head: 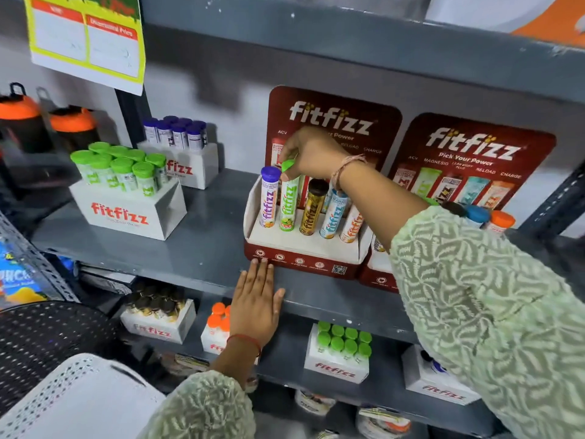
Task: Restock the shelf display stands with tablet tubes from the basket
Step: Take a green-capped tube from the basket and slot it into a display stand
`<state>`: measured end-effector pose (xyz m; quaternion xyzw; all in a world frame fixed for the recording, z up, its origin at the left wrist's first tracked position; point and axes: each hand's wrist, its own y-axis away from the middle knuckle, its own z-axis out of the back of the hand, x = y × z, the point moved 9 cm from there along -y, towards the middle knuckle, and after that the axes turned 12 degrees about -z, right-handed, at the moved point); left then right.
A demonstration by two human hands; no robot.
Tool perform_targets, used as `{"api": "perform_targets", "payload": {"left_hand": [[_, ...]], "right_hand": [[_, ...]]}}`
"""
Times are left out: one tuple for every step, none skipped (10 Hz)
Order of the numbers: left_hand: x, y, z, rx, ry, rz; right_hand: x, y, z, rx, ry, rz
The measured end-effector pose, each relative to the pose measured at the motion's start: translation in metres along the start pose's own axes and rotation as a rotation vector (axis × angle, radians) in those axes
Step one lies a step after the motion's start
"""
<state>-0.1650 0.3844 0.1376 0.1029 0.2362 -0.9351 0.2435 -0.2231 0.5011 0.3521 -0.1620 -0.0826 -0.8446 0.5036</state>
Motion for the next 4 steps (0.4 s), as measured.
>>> {"api": "perform_targets", "payload": {"left_hand": [[0.002,0.000,-0.004,0.013,-0.007,-0.001],[0.005,0.001,-0.010,0.010,-0.022,-0.014],[0.009,0.001,-0.013,0.032,-0.027,-0.004],[0.004,0.000,-0.010,0.045,-0.059,-0.031]], "right_hand": [[0.003,0.000,0.001,-0.020,0.005,-0.001],[-0.003,0.000,0.002,-0.023,0.034,-0.044],[-0.014,-0.002,-0.012,0.011,0.066,-0.083],[-0.015,0.004,-0.020,0.022,0.047,-0.126]]}}
